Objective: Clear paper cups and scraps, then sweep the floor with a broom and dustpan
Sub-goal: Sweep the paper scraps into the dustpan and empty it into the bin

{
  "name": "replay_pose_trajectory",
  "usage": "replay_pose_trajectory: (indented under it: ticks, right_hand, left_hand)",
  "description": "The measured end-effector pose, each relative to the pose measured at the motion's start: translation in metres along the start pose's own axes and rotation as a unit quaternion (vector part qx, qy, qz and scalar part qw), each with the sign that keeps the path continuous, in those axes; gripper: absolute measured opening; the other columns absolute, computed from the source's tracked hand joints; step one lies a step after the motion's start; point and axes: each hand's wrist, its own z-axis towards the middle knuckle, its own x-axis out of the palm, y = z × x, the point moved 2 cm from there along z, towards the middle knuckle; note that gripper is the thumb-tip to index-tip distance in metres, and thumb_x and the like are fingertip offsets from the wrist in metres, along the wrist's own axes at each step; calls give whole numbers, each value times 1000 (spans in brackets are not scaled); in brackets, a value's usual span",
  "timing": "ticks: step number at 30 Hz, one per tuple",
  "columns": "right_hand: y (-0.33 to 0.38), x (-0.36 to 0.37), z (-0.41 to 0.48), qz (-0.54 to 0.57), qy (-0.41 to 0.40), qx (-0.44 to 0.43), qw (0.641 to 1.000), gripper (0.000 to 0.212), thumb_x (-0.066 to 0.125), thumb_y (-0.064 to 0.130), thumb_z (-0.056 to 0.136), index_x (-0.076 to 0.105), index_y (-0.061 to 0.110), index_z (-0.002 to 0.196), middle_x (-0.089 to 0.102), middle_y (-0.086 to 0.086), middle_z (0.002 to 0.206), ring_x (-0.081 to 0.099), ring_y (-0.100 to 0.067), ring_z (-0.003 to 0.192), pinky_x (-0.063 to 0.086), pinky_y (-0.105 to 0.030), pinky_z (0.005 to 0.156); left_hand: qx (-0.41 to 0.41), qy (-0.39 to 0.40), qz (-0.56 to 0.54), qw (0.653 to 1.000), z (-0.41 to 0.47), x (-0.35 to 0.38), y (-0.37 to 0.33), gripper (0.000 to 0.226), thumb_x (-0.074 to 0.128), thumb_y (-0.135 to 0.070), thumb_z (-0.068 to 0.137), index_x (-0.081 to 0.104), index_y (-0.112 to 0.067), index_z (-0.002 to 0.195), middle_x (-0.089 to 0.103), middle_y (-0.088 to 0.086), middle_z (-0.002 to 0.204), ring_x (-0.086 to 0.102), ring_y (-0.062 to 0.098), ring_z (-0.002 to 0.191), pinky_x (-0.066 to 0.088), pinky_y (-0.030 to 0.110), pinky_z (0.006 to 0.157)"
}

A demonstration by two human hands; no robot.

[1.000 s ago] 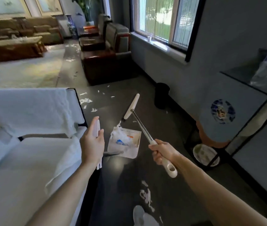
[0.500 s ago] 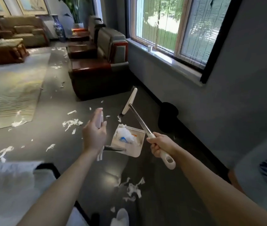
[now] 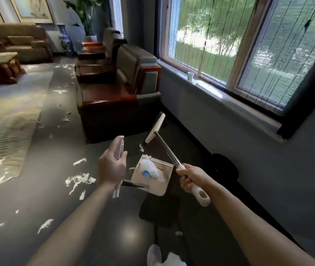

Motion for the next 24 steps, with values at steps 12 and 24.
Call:
replay_pose_trajectory:
  ticks: [12,24]
  right_hand:
    - [102,68,159,31,-96,-22,995,53,53,6,96,34,22,142,45,2,47,41,-3,36,34,-15,31]
    - [56,228,208,92,-243,-56,964,60,54,8,95,29,24,147,41,6,47,39,-3,40,34,-17,35]
  left_hand:
    - [19,58,-20,998,251,39,93,45,64,-8,88,58,-27,128,67,3,115,61,14,101,43,24,89]
    - [162,199,-66,964,411,24,172,47,61,-7,87,56,-25,130,64,-3,118,56,7,103,26,-6,85]
